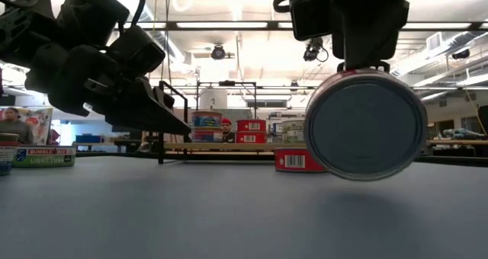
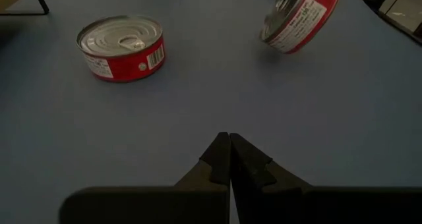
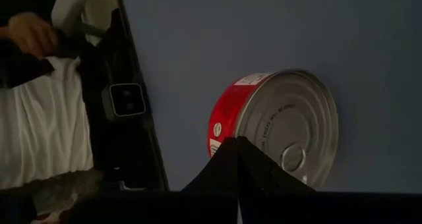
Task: Stack canned seafood by type on shelf
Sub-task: Put the red tuna can on the shelf aligned with the other red tuna cans
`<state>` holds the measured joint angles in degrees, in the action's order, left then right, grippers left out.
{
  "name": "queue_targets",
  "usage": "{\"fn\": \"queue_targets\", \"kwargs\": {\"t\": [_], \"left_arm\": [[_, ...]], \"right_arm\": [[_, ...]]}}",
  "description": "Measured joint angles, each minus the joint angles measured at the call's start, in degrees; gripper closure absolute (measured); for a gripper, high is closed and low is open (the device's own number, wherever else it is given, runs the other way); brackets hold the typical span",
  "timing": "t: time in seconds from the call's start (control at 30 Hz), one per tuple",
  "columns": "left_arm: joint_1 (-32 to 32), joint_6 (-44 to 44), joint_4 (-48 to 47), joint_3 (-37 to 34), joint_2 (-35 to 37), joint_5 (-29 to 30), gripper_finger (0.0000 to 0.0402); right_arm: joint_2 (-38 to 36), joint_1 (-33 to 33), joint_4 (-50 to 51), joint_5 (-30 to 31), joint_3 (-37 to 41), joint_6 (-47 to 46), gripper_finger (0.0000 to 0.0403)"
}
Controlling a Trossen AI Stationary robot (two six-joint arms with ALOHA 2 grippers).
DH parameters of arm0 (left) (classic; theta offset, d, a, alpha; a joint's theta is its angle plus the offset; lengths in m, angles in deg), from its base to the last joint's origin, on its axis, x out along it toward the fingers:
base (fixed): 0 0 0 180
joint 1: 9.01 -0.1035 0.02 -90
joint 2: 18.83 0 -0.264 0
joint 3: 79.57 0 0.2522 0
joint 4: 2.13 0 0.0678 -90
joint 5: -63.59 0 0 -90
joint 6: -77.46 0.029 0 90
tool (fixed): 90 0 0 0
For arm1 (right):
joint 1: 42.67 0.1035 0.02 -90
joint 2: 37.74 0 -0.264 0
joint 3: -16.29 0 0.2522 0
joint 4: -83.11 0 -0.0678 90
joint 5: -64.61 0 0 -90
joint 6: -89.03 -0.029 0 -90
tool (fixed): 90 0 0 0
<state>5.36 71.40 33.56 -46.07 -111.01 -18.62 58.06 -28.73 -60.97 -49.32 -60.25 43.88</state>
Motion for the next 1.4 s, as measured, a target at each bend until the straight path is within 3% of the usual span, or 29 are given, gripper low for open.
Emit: {"fn": "queue_targets", "kwargs": {"t": [0.47,0.93,1.17,1.4], "left_arm": [[0.0,-0.22,-0.09,0.0,0.0,-0.41,0.0397],[0.02,-0.2,-0.09,-0.04,0.0,-0.39,0.0397],[0.0,-0.15,0.08,-0.04,0.0,-0.39,0.0397],[0.0,0.0,0.08,-0.04,0.0,-0.39,0.0397]], "right_arm": [[1.41,-1.06,2.35,-1.43,-0.11,0.82,0.0403],[-0.54,-3.11,7.53,3.41,-0.16,8.45,0.0391],[-1.74,-3.37,9.01,8.88,-0.02,11.96,0.0356],[-2.32,-2.99,15.79,16.76,-4.53,13.45,0.0281]]}}
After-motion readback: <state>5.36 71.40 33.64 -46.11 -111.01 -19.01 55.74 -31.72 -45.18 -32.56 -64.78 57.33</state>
